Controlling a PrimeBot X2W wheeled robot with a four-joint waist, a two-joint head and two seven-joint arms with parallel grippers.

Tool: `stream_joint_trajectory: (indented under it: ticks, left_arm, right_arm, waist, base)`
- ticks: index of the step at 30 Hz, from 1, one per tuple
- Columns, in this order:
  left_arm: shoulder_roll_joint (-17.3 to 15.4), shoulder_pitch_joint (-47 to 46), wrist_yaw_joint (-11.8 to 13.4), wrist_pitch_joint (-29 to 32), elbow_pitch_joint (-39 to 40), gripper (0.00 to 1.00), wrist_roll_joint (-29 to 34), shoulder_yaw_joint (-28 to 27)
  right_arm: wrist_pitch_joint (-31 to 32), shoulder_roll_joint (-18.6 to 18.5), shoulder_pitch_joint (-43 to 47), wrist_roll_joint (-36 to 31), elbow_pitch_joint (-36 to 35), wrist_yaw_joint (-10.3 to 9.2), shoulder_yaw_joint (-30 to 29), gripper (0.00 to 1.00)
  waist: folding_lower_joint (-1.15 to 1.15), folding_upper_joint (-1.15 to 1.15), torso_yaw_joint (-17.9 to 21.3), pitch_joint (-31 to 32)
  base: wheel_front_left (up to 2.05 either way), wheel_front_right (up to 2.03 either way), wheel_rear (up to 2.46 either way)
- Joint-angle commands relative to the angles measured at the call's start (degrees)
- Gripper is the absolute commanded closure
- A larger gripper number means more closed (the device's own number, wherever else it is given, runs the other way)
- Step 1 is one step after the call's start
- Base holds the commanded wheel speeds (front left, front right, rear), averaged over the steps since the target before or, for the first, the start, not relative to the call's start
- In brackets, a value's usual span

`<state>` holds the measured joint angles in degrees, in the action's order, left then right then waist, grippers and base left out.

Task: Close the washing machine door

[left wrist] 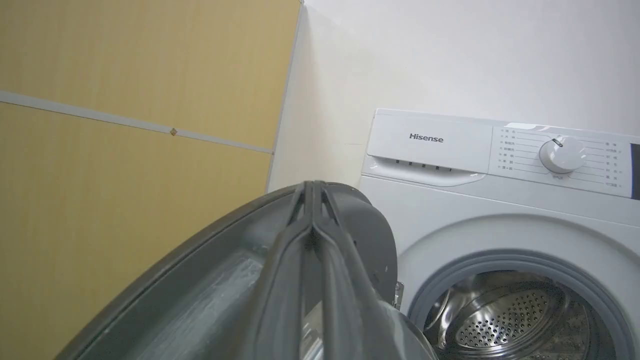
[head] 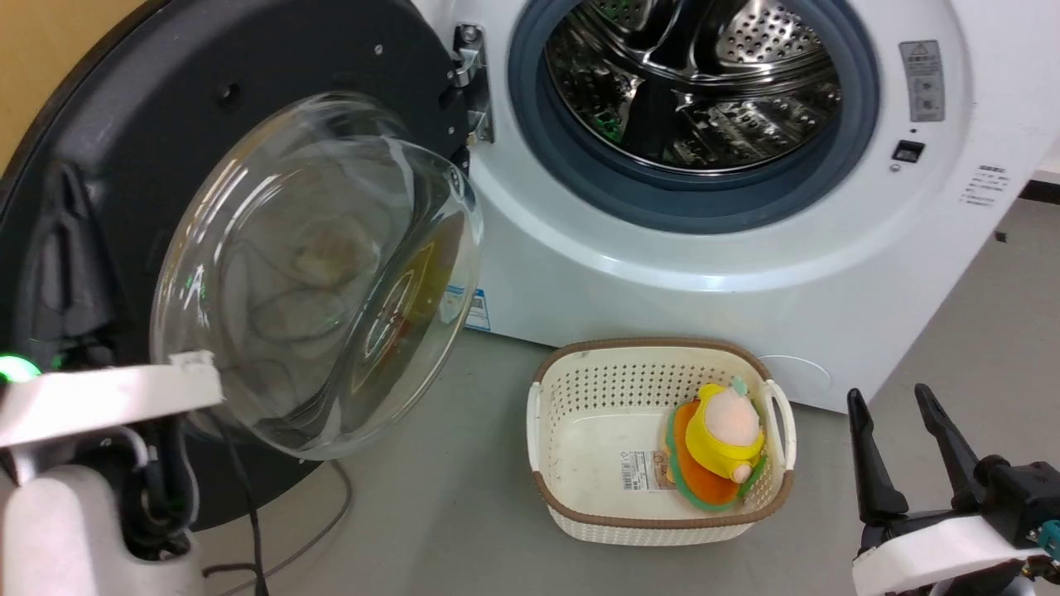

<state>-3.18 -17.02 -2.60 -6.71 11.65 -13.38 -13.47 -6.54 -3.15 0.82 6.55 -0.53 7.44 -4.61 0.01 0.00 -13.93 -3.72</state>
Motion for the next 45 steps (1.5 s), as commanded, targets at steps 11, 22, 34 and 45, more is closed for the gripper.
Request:
stream_joint_trajectory:
  ticks: [11, 22, 34, 45]
  left_arm:
    - [-4.13, -5.74, -1.36, -1.52, -3.8, 1.0, -11.25, -10.04]
    - [-7.64, -8.8, -1.14, 2.93, -18.27, 1.0, -24.62, -19.15]
    - [-8.26, -10.36, -2.75, 21.37, -33.05, 1.0, -42.6, -21.22]
    - [-5.6, -5.35, -3.52, 31.56, -29.95, 1.0, -53.26, -16.98]
  right_arm:
    - [-1.77, 0.15, -0.54, 1.62, -0.94, 0.03, -1.23, 0.0]
    - [-3.09, 0.17, -1.17, 2.26, -0.92, 0.03, -1.59, 0.0]
    - [-4.53, 0.2, -1.25, 3.74, -1.04, 0.03, -1.79, 0.0]
    - [-5.84, 0.22, -1.91, 4.79, -1.22, 0.04, -1.82, 0.0]
  waist:
    - [0.0, 0.0, -3.21, -1.48]
    - [0.0, 0.0, -6.48, -3.22]
    - [0.0, 0.0, -9.26, -4.63]
    - [0.0, 0.0, -11.08, -5.99]
  base:
    - [0.0, 0.0, 0.0]
    - [0.0, 0.0, 0.0]
    - [0.0, 0.0, 0.0]
    - [0.0, 0.0, 0.0]
